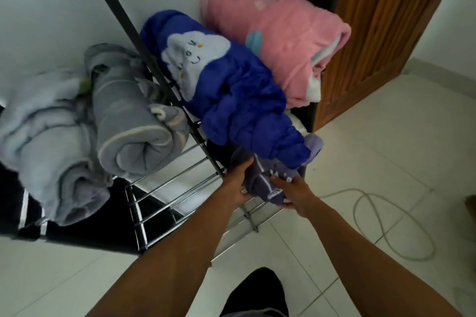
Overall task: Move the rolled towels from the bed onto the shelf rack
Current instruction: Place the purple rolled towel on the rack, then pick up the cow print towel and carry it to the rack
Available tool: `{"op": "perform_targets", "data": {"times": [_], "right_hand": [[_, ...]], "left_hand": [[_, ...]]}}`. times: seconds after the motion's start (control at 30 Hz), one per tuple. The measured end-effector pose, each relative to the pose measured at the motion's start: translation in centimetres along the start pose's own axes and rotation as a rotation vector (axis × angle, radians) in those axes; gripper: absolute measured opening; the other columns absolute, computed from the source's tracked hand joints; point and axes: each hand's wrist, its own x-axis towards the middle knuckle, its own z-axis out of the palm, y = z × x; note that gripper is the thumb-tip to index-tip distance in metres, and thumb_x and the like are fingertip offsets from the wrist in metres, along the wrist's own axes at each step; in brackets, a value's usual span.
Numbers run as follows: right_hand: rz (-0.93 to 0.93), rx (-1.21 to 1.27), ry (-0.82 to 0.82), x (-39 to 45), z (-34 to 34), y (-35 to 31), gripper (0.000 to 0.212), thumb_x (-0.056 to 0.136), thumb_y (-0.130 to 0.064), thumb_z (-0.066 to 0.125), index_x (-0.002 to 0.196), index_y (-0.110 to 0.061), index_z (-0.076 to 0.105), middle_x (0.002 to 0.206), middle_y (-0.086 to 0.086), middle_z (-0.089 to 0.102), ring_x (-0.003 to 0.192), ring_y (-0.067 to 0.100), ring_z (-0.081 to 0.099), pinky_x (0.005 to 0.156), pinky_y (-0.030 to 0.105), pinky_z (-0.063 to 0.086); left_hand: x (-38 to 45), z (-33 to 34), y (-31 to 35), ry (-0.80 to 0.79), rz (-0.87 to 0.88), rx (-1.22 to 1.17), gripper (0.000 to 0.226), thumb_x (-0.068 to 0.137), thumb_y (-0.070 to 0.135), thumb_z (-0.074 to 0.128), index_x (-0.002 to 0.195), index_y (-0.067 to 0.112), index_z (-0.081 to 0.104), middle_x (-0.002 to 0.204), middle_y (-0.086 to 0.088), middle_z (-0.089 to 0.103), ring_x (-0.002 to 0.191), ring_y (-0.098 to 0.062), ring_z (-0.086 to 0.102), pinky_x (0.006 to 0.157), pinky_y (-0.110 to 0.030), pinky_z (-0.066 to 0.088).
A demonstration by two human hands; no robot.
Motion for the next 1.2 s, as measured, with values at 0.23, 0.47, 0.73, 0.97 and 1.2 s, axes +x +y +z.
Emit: {"op": "perform_targets", "data": {"times": [0.23, 0.47, 0.73, 0.97, 1.2], "right_hand": [[-0.06, 0.038, -0.056, 1.5, 0.6, 0.2, 0.045, 0.085, -0.004, 0.064, 0.128, -0.004, 0.051, 0.104, 0.011, 0.066, 0.085, 0.024, 0.066, 0.071, 0.036, 0.06], [0.017, -0.062, -0.009, 2.4, 2.3, 0.1, 0.028, 0.094, -0.022, 0.053, 0.119, -0.015, 0.045, 0.105, 0.011, 0.061, 0.086, 0.025, 0.064, 0.078, 0.041, 0.058], [0.091, -0.214, 0.036, -1.3, -0.2, 0.4, 0.071, 0.088, -0.037, 0.062, 0.145, -0.022, 0.023, 0.137, 0.008, 0.048, 0.111, 0.028, 0.057, 0.069, 0.035, 0.054], [0.119, -0.013, 0.145, -12.0, -11.9, 3.2, 0.066, 0.089, -0.016, 0.06, 0.145, -0.018, 0.025, 0.118, 0.012, 0.058, 0.097, 0.028, 0.062, 0.075, 0.035, 0.052], [0.161, 0.237, 0.405, -27.1, -26.4, 11.0, 0.049, 0.09, -0.011, 0.059, 0.135, -0.011, 0.04, 0.099, 0.011, 0.062, 0.084, 0.027, 0.064, 0.069, 0.034, 0.051]], "left_hand": [[0.3, 1.2, -0.3, 0.093, 0.12, -0.059, 0.069, 0.083, 0.015, 0.07, 0.143, 0.02, 0.038, 0.136, -0.014, 0.055, 0.117, -0.036, 0.06, 0.096, -0.049, 0.052], [0.5, 0.5, -0.7, 0.151, 0.229, 0.113, 0.058, 0.088, 0.011, 0.059, 0.142, 0.024, 0.044, 0.14, -0.013, 0.051, 0.12, -0.035, 0.058, 0.1, -0.046, 0.05], [-3.8, 1.3, -1.2, 0.268, 0.365, 0.633, 0.05, 0.086, 0.012, 0.053, 0.136, 0.007, 0.048, 0.133, -0.015, 0.058, 0.118, -0.035, 0.058, 0.1, -0.042, 0.05], [-11.4, 6.4, -8.8, 0.212, 0.407, 0.773, 0.052, 0.088, 0.012, 0.052, 0.139, 0.003, 0.044, 0.141, -0.018, 0.049, 0.125, -0.034, 0.051, 0.106, -0.04, 0.042], [-19.6, 17.5, -19.6, -0.252, 0.258, 1.015, 0.037, 0.093, 0.03, 0.056, 0.126, 0.013, 0.054, 0.133, -0.01, 0.056, 0.113, -0.024, 0.057, 0.082, -0.025, 0.045]]}}
